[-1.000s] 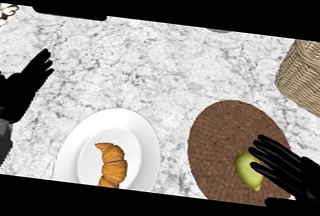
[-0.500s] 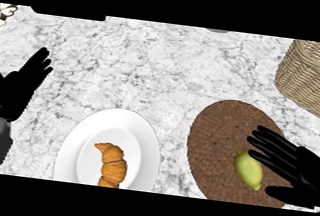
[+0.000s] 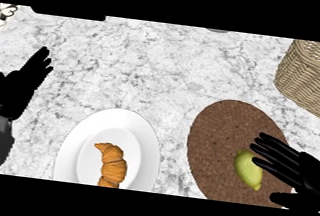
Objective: Pick the lemon from the placemat and place it in the basket
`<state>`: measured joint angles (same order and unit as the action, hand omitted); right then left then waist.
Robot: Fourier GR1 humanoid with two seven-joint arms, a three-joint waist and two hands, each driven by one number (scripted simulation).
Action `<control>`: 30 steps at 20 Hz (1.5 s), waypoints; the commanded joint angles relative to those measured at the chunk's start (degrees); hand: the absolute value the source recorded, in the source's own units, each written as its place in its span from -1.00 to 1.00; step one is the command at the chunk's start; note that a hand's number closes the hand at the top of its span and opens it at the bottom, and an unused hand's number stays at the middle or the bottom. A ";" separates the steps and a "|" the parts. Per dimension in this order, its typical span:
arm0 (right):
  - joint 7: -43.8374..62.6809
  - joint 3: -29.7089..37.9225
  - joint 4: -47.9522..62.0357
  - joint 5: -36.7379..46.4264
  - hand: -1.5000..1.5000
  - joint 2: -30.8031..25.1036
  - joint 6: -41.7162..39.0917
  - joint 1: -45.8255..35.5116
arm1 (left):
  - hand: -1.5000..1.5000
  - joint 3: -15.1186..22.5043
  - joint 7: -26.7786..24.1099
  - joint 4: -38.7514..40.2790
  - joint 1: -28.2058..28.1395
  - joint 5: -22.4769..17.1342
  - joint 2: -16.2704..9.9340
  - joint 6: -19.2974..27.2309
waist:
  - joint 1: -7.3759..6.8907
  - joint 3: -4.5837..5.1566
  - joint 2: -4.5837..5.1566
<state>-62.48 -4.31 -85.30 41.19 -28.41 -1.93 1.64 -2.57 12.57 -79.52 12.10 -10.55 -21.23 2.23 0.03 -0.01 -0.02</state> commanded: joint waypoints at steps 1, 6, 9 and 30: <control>-6.21 -1.00 6.27 3.15 -1.00 1.40 3.02 -3.97 | 0.00 -0.69 -0.87 1.37 0.11 0.75 1.18 -0.47 | -0.21 -0.01 0.08; -0.75 -1.80 2.35 6.31 -1.00 4.70 4.92 -1.69 | 0.00 -0.79 3.22 -1.96 2.22 2.59 1.89 0.65 | 0.05 0.00 0.01; -1.72 -3.88 3.23 9.25 -1.00 7.14 10.20 1.54 | 0.00 -0.93 1.96 -0.72 0.76 2.62 2.60 0.28 | 0.16 -0.01 0.01; 40.20 2.27 7.08 16.50 1.00 20.95 -0.31 3.20 | 0.00 -3.35 -2.09 1.76 -1.12 3.12 1.89 -1.92 | 1.85 0.66 0.39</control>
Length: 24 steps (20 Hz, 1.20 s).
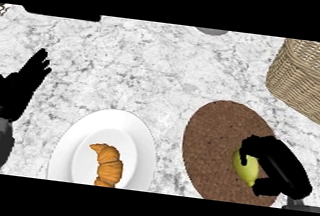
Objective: Pick the lemon from the placemat and place it in the basket
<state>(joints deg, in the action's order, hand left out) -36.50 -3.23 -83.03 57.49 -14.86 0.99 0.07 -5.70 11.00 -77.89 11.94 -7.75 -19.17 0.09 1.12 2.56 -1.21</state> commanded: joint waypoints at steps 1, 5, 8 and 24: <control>17.88 1.03 4.97 1.53 1.00 8.54 -4.18 4.91 | 0.00 -0.02 -0.10 -0.23 -0.35 0.29 -0.22 0.10 | 0.29 -2.04 1.64; 30.90 -1.17 0.25 5.04 1.00 14.33 -7.80 2.35 | 0.00 0.05 0.07 -0.26 -0.11 0.05 -0.23 -0.34 | -0.98 -2.16 1.21; 37.94 -3.37 -2.09 0.00 1.00 14.43 -9.68 0.88 | 0.00 0.16 -0.33 0.37 -0.66 -0.23 0.04 -0.92 | -1.66 -2.38 1.28; 87.54 -23.21 -34.61 -1.52 1.00 14.85 6.80 -18.14 | 0.00 0.61 3.42 -0.69 2.48 0.81 0.39 0.19 | -1.00 -2.44 0.87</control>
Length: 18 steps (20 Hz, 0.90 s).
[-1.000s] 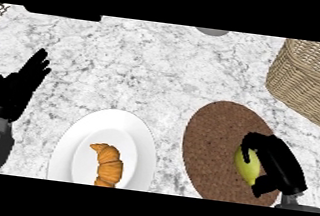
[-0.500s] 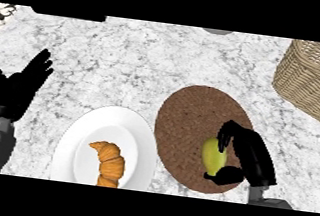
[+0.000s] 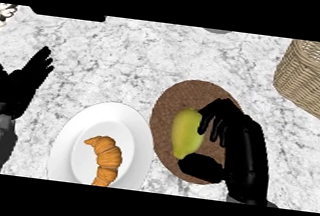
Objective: Pick the lemon from the placemat and place it in the basket
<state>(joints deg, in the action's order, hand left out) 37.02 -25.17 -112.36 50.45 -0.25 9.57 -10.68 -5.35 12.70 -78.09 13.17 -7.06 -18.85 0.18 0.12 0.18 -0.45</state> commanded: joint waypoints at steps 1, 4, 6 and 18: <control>17.19 -0.43 -4.81 6.83 1.00 0.24 -2.95 -11.78 | 0.00 0.13 -1.09 1.70 0.32 0.78 0.86 0.43 | -0.10 -0.02 0.24; 24.58 4.07 -6.57 7.25 1.00 0.25 -11.04 -20.14 | 0.00 -1.22 0.10 -1.32 -1.32 -0.71 -1.30 -1.77 | -0.53 -0.08 0.22; 23.85 7.56 -3.71 8.23 1.00 0.25 -14.00 -23.93 | 0.00 -0.04 2.12 -5.33 -3.57 -0.67 0.63 -0.58 | -0.67 -0.13 0.24; 16.64 30.23 13.06 2.42 1.00 -10.47 -14.63 -40.03 | 0.00 -0.94 0.92 -0.83 0.29 0.71 1.56 -0.51 | -0.24 -0.17 0.55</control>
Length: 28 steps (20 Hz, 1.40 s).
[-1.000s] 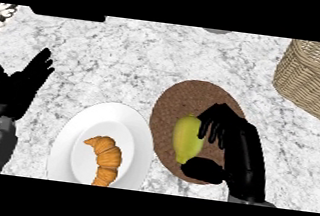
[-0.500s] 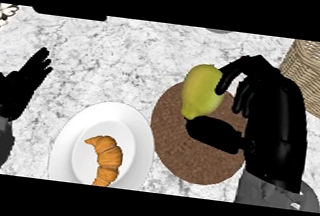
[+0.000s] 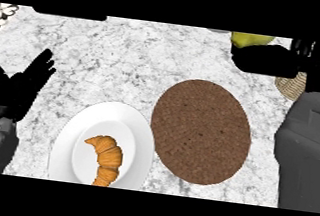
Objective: Pick the lemon from the placemat and place it in the basket
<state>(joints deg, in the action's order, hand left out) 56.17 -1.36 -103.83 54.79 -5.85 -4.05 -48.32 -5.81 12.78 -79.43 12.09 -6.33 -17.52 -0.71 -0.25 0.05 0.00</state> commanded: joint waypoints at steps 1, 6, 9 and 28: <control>-0.95 5.20 9.56 1.65 1.00 -4.32 0.60 -6.17 | 0.00 0.62 1.24 0.02 2.39 1.35 0.87 1.50 | -0.18 -0.02 0.15; -5.62 8.50 14.33 2.73 1.00 -10.59 1.54 -4.03 | 0.00 -1.42 -1.25 3.94 1.53 0.17 -0.27 -1.10 | 0.06 -0.02 0.23; -7.94 11.64 15.73 0.71 1.00 -13.72 1.14 -3.91 | 0.00 -0.86 -0.04 -0.60 0.06 0.90 0.43 0.00 | 0.04 -0.05 0.01; -28.00 25.32 37.16 -4.26 1.00 -20.54 23.99 6.69 | 0.00 -1.84 1.48 -1.65 0.89 0.82 1.07 -1.52 | -0.52 -0.08 0.33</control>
<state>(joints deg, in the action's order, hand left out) 25.78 20.65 -70.43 46.67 -25.27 11.98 -41.97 -7.27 13.12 -80.48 12.03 -4.99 -16.14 -2.01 -0.48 -0.02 0.14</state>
